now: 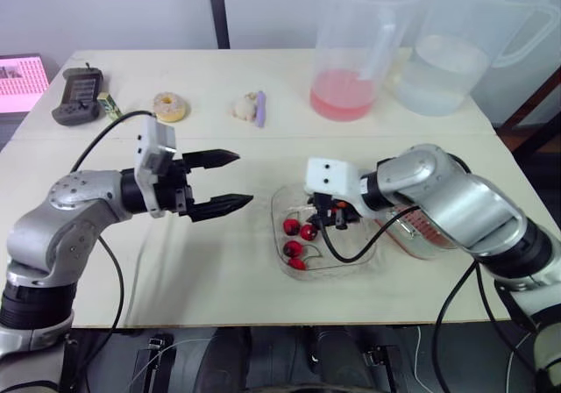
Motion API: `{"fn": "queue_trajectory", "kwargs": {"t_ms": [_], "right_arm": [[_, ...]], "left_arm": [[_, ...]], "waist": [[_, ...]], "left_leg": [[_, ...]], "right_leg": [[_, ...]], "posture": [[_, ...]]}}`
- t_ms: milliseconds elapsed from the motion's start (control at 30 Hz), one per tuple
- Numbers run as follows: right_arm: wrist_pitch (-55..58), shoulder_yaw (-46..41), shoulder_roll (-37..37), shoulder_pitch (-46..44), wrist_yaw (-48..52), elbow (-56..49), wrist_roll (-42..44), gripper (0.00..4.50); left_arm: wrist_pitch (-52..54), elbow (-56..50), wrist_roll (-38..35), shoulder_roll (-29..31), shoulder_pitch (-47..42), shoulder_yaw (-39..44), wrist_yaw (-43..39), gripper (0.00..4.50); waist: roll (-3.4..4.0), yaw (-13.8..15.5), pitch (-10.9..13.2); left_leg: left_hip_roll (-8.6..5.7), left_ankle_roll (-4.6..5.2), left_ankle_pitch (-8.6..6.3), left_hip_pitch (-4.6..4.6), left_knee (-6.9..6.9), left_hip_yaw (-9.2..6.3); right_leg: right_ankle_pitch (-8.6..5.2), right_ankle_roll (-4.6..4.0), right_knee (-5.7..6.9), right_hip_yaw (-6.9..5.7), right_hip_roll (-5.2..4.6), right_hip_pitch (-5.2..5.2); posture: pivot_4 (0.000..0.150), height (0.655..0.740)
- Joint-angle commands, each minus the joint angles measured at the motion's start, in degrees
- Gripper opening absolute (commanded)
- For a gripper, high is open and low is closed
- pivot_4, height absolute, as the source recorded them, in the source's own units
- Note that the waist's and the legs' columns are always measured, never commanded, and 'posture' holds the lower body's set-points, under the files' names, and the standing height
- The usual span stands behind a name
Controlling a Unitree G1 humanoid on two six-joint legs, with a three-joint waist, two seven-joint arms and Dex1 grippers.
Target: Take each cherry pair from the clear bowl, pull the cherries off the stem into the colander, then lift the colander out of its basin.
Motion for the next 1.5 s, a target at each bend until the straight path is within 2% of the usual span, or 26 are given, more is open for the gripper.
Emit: {"fn": "queue_trajectory", "kwargs": {"t_ms": [33,233,967,1067,1200,1367,1500], "right_arm": [[0.3,1.5,1.3,0.0,-1.4,-0.9,0.0,1.81],[0.6,6.8,3.2,-0.9,-3.4,2.4,-2.1,1.81],[3.7,9.6,3.1,-0.1,-5.9,2.7,-1.9,1.81],[3.7,9.8,2.8,-0.2,-5.9,2.5,-1.8,0.99],[4.2,7.2,2.2,-1.1,-5.1,1.0,-0.3,0.99],[4.5,-0.1,-0.8,-2.4,-1.8,-2.5,3.9,0.99],[-5.5,-7.7,-2.2,-0.7,-1.5,-4.1,4.2,0.99]], "left_arm": [[-0.5,-0.9,-0.1,-0.2,-0.8,-0.2,-0.3,4.50],[-0.1,-1.5,-0.1,-0.1,-0.7,0.1,0.0,4.50],[2.3,-2.1,-1.6,0.5,-1.4,0.2,-0.8,4.50],[2.1,-1.9,-1.4,0.6,-1.5,0.1,-1.1,4.50],[1.9,-1.5,-1.2,0.7,-1.4,0.4,-1.4,4.50],[1.8,-0.2,-1.4,0.6,-1.8,1.1,-1.4,4.50],[2.0,1.4,-2.2,-0.4,-3.7,1.5,-0.6,4.50]], "waist": [[0.00,-0.1,0.0],[0.00,0.0,0.0],[0.00,0.0,0.0],[0.00,0.0,0.0],[0.00,0.0,0.0],[0.00,0.0,0.0],[-0.01,0.1,0.0]], "left_leg": [[0.00,0.00,0.00,0.00,0.00,0.00],[0.00,0.00,0.00,0.00,0.01,0.00],[0.00,0.00,0.00,0.00,0.00,-0.01],[0.00,0.00,0.00,0.00,0.00,-0.01],[-0.01,0.00,0.00,0.00,0.00,-0.01],[0.00,0.00,0.00,0.00,0.00,-0.01],[0.00,0.00,0.00,0.00,0.00,-0.02]], "right_leg": [[0.00,0.00,0.00,0.00,0.00,0.00],[0.00,0.00,0.00,0.00,0.00,0.00],[0.00,0.00,0.00,0.00,0.00,0.00],[0.00,0.00,0.00,0.00,0.00,0.00],[0.00,0.00,0.00,0.00,0.00,0.00],[0.00,0.00,-0.01,0.00,0.00,0.00],[0.00,0.01,-0.01,-0.01,0.00,0.00]], "posture": [[0.150,0.7400],[0.150,0.7400],[0.150,0.7400],[0.150,0.7400],[0.150,0.7400],[0.150,0.7400],[0.150,0.7400]]}}
